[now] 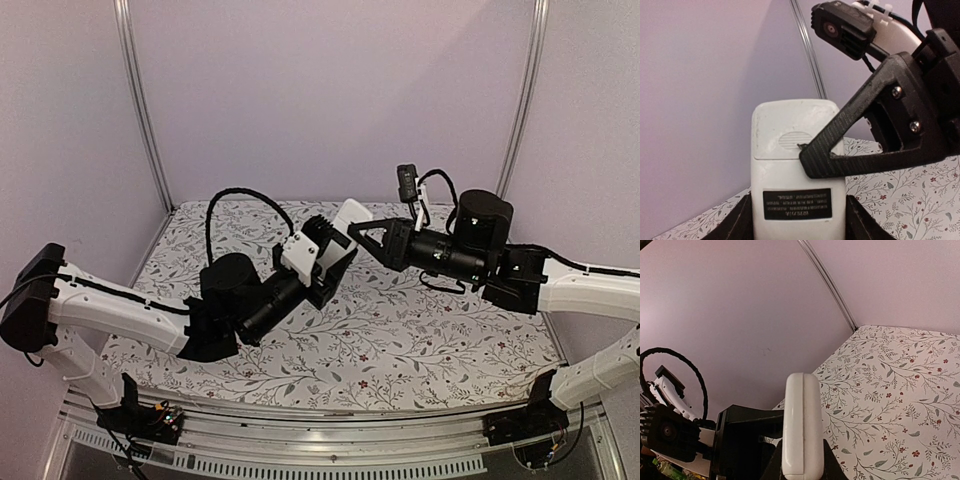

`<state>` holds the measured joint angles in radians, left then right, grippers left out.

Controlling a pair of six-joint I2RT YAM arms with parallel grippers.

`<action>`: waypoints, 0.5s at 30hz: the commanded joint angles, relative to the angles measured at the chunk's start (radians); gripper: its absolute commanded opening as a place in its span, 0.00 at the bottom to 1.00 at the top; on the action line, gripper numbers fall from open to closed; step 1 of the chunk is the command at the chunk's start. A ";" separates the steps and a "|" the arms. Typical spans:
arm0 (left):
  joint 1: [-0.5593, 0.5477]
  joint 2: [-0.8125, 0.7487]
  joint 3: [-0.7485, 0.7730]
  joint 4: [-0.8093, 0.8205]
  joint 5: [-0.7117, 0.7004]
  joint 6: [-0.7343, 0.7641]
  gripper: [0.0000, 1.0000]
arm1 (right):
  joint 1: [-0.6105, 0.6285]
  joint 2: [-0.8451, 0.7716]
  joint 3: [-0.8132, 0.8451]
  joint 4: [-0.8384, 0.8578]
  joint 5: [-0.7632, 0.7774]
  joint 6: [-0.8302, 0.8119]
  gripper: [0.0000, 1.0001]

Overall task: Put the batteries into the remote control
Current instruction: Pass from the left arm to the right

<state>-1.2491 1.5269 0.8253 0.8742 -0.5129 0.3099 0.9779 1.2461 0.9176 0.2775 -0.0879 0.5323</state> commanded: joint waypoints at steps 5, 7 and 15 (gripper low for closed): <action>-0.002 -0.011 0.000 0.004 0.016 -0.015 0.00 | -0.026 0.016 0.039 -0.044 -0.031 -0.036 0.02; -0.002 -0.017 -0.004 -0.023 0.008 -0.033 0.41 | -0.045 0.018 0.061 -0.095 -0.035 -0.051 0.00; 0.009 -0.182 -0.130 -0.174 0.007 -0.138 1.00 | -0.177 0.110 0.298 -0.636 0.312 -0.339 0.00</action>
<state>-1.2491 1.4532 0.7620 0.7933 -0.5041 0.2455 0.8463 1.2934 1.0927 -0.0319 -0.0597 0.3988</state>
